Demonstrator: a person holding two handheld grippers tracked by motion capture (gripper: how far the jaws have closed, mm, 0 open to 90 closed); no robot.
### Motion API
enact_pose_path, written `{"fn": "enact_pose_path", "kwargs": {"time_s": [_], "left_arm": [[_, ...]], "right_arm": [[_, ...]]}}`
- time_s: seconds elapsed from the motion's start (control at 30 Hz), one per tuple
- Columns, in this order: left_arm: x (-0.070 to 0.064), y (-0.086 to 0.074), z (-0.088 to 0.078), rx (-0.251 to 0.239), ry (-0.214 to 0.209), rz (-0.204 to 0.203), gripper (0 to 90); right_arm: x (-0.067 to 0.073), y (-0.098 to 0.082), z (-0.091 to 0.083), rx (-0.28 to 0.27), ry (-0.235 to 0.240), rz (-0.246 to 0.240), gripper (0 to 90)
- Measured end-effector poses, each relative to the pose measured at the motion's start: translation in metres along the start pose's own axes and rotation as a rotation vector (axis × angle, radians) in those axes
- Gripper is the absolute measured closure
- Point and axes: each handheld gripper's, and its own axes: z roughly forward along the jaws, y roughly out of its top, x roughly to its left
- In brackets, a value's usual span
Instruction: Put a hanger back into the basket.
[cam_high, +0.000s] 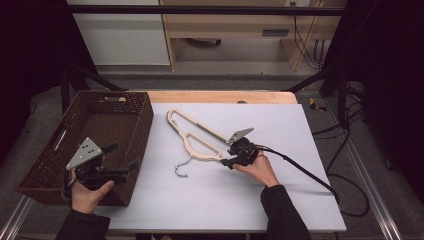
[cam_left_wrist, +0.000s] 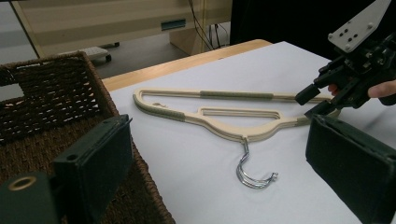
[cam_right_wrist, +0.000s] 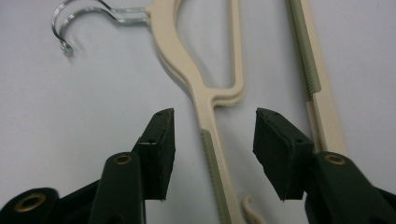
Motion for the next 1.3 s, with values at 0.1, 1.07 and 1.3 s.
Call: {"fn": "enact_pose_path", "kwargs": {"time_s": [0.1,1.07,1.3], "left_arm": [[0.0,0.0,0.0,0.001,0.0,0.002,7.3],[-0.001,0.0,0.001,0.008,0.006,0.011,8.2],[-0.004,0.0,0.003,0.013,-0.001,0.018,8.5]], "right_arm": [[-0.001,-0.002,0.006,0.03,0.005,-0.016,56.2],[-0.011,-0.002,0.009,0.128,0.082,-0.054,76.5],[-0.011,0.0,-0.001,0.092,0.105,-0.02,79.5]]}}
